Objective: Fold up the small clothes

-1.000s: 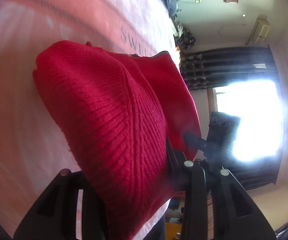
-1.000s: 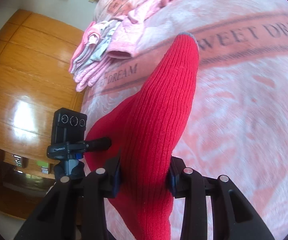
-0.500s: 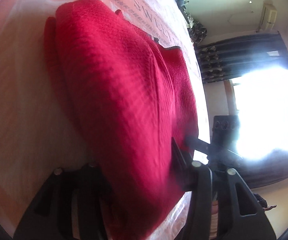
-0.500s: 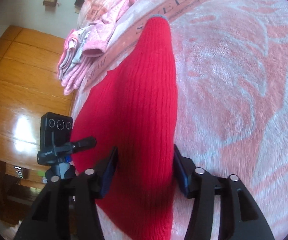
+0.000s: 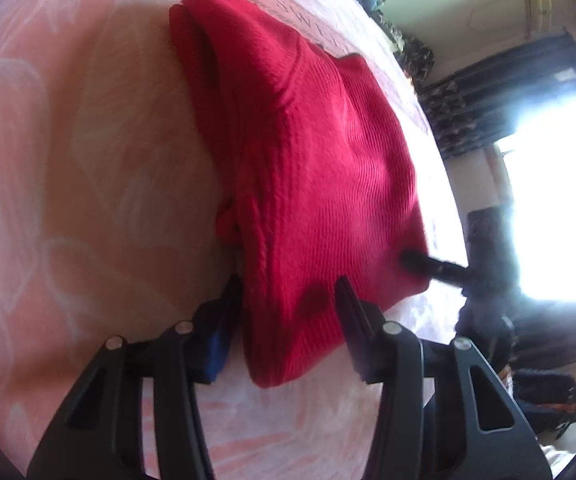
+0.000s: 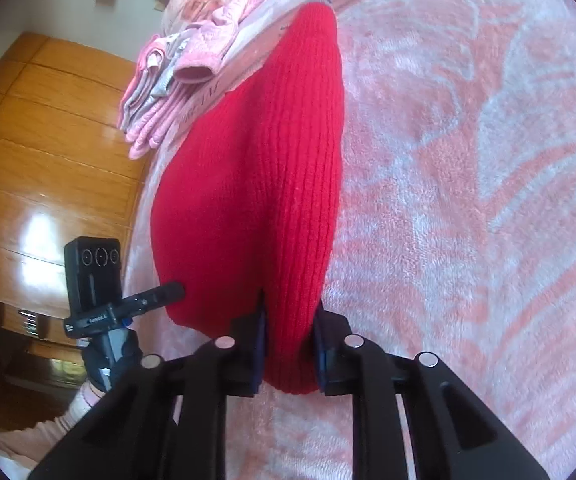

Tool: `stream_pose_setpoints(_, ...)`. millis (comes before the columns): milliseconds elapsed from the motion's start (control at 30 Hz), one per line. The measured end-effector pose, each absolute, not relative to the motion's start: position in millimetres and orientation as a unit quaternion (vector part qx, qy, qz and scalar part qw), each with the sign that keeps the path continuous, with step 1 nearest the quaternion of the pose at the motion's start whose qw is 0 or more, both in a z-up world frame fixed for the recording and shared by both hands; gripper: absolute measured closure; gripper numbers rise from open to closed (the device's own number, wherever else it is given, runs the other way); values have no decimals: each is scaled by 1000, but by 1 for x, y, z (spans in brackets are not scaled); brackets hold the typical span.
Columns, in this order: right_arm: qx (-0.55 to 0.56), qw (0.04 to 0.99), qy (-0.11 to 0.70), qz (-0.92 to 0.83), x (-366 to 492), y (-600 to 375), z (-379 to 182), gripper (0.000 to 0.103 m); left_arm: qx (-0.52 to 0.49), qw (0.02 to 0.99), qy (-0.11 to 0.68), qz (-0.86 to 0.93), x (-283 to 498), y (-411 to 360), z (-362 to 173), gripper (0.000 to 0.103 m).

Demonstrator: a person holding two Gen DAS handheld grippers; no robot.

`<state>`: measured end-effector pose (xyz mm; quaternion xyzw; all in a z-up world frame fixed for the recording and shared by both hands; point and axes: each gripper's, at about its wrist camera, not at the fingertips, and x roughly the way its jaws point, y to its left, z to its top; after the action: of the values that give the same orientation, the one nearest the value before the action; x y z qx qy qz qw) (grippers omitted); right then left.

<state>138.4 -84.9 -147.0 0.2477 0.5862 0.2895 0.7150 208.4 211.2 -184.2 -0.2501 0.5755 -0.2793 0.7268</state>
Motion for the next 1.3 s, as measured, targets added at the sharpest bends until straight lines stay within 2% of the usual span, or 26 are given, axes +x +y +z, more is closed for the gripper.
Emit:
stream_pose_setpoints(200,170,750,593,239,131,-66,-141,85,-200,741,579,-276,205,207,-191,58)
stream_pose_setpoints(500,187,768,572,217,115,-78,-154,82,-223,752,555,-277,184,230,-192,58)
stream_pose_setpoints(533,185,772,569,214,113,-77,-152,78,-226,752,556,-271,184,230,-190,58)
stream_pose_setpoints(600,180,779,564,207,110,-75,-145,60,-236,753,559,-254,182,223,-184,53)
stream_pose_setpoints(667,175,792,552,195,102,-76,-134,21,-227,767,554,-232,176,222,-177,46)
stream_pose_setpoints(700,165,801,546,181,97,-78,-129,17,-210,780,549,-216,171,219,-170,41)
stream_pose_setpoints(800,120,822,538,140,83,-77,-113,13,-179,800,544,-180,158,220,-156,27)
stream_pose_setpoints(933,107,827,539,116,67,-76,-104,4,-167,806,549,-146,140,228,-143,25)
stream_pose_setpoints(1100,68,845,526,70,45,-69,-89,4,-131,831,533,-90,119,231,-119,14)
stream_pose_setpoints(1300,68,849,521,52,31,-69,-77,4,-108,844,524,-44,100,229,-97,12)
